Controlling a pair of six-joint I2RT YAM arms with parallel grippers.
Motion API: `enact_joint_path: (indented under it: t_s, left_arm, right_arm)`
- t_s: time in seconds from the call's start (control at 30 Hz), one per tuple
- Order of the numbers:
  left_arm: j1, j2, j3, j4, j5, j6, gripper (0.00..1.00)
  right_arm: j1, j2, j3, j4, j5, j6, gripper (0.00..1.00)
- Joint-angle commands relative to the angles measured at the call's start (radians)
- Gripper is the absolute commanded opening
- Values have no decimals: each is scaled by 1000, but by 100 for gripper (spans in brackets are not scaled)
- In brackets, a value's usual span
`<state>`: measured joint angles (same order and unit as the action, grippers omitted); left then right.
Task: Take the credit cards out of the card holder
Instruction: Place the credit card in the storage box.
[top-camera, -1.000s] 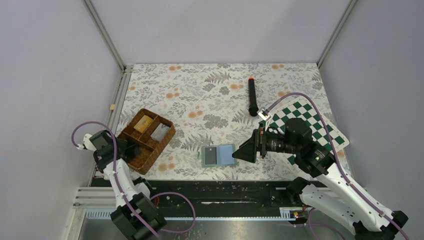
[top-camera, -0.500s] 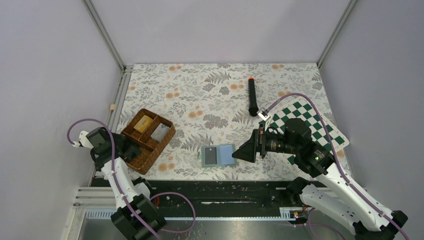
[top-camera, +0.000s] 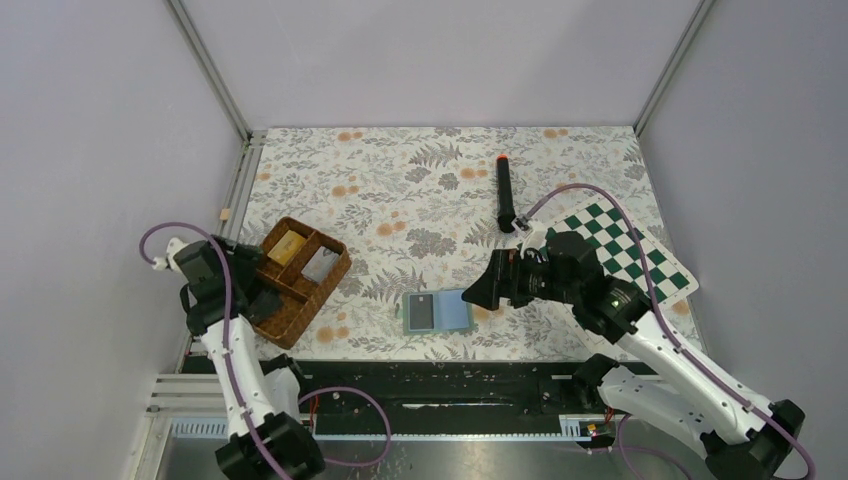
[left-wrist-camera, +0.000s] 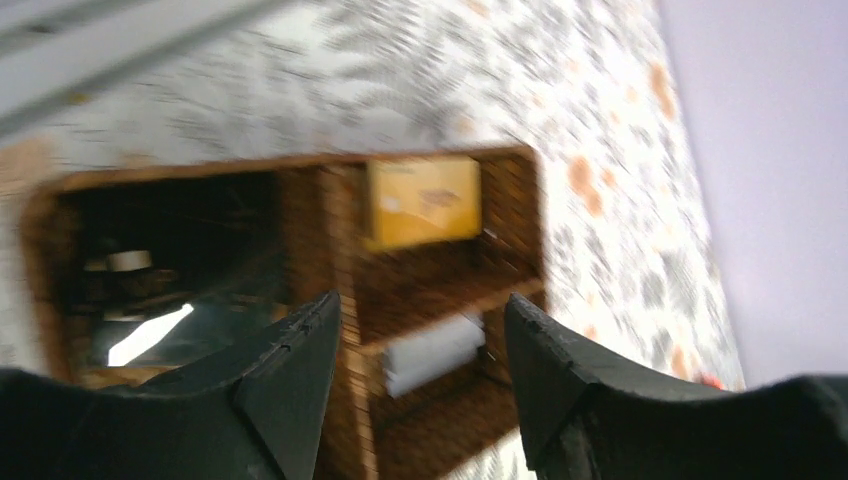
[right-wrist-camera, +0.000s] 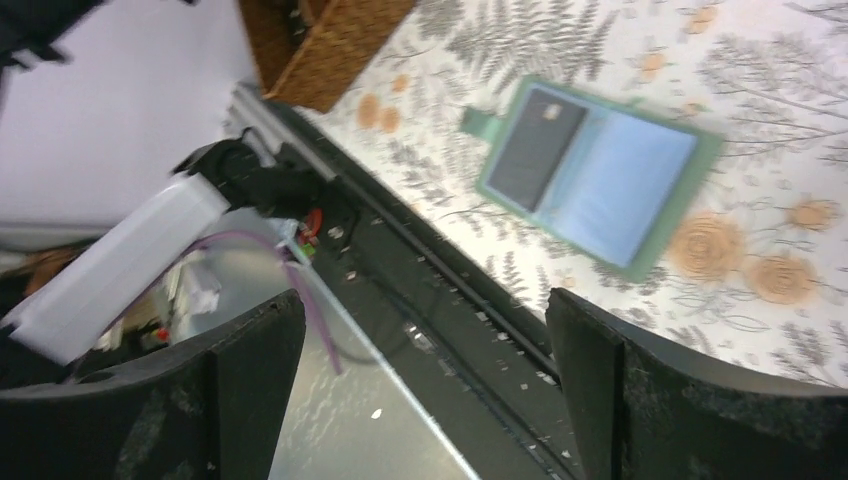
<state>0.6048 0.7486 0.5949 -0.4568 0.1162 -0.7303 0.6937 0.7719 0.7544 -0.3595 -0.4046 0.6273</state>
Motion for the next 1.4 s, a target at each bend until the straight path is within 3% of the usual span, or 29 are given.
enact_joint_path:
  t_s: [0.0,0.13,0.33,0.43,0.53,0.67,0.8,0.93,1.07,1.17,1.37]
  left_arm:
    - [-180,-27,90,34,179,7,61]
    - [-477,-48,82,66,243,3,60]
    - [-882,-85,-50,185,206,-96,53]
    - [-1076,-38,-107,273,175,-133,53]
    - [-1193,49,-169,385,128,-177,48]
    - [-1242,170,-213,506,136,-195,45]
    - [-1252,259,-237,565,124,-161,45]
    - [-1253,344,-245,571,123,-131,40]
    - [-1252,367,-273,566,41,-136,37]
    - [-1253,375,-283,490,-105,-149,26]
    - [-1272,263,-285,515,-30,-176,26]
  right_arm:
    - [4,57,22,-33,190,-64,95]
    - [4,150,13,3,209,-69,86]
    - [5,262,-88,218,155,39,54]
    - [7,333,-149,385,79,129,48]
    - [20,405,-175,494,54,158,46]
    - [52,493,-169,557,66,168,47]
    - [104,598,-99,496,131,153,50]
    - [132,646,-67,481,156,152,46]
    - [135,689,-74,496,197,134,43]
    - [135,760,-39,443,194,80,43]
    - [136,762,-29,410,212,24,42]
